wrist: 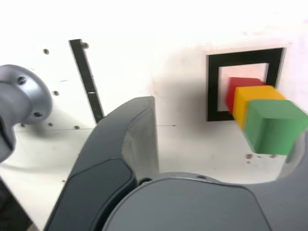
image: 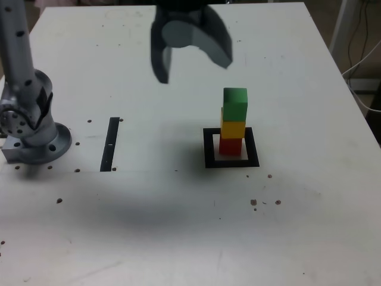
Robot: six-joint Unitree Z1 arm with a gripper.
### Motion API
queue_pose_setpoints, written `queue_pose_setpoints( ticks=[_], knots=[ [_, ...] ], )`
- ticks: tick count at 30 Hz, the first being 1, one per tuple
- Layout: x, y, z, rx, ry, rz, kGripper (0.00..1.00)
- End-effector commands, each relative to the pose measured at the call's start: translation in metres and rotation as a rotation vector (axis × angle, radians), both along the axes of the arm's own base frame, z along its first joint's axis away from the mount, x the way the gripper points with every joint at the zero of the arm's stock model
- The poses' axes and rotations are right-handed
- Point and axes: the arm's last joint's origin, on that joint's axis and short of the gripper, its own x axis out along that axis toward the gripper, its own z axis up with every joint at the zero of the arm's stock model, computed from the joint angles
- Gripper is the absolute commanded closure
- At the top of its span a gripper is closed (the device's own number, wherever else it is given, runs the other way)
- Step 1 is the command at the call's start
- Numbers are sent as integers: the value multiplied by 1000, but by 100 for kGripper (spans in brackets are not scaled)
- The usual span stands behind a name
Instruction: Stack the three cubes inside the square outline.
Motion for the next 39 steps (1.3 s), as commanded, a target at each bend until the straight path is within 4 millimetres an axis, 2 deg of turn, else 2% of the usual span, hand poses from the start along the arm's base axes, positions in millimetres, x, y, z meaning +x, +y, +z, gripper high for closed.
queue_pose_setpoints(
  ticks=[1,22,34,39],
  knots=[
    [-15,-1,-12,-10,12,7,0],
    [-87,1,-76,-21,141,67,0],
    [-106,2,-110,9,177,67,0],
    [-110,2,-117,7,176,75,0]
  ],
)
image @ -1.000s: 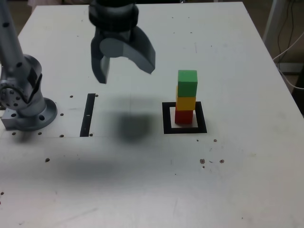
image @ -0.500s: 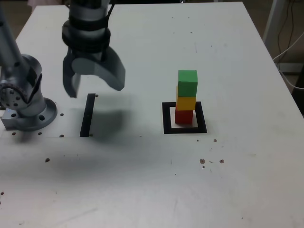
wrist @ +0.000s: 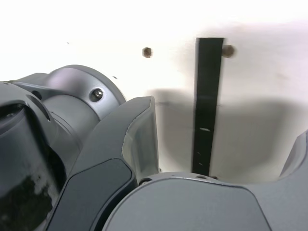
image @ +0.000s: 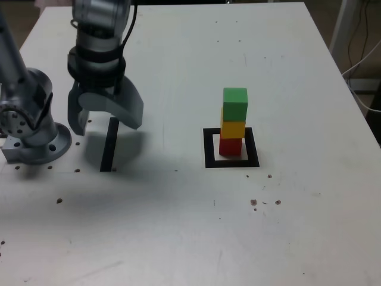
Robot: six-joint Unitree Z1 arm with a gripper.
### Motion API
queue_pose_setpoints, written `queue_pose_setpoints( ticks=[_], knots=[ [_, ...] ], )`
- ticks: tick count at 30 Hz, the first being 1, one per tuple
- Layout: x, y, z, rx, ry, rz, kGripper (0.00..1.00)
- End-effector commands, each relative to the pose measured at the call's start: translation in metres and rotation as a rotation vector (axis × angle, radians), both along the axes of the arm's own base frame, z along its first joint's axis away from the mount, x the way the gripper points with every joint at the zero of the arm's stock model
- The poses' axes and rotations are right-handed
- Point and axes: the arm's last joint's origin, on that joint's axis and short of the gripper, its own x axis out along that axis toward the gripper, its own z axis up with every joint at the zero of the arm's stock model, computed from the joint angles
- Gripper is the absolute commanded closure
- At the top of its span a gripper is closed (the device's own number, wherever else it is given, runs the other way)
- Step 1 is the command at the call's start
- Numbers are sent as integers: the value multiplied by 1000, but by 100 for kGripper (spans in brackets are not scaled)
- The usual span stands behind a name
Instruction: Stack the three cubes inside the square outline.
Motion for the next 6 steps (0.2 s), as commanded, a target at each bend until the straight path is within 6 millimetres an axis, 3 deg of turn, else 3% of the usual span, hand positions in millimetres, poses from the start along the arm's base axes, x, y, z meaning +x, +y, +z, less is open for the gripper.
queue_pose_setpoints(
  ticks=[1,6],
  knots=[
    [0,0,-1,-3,-7,2,0],
    [-1,-1,1,-5,-12,1,0]
  ],
)
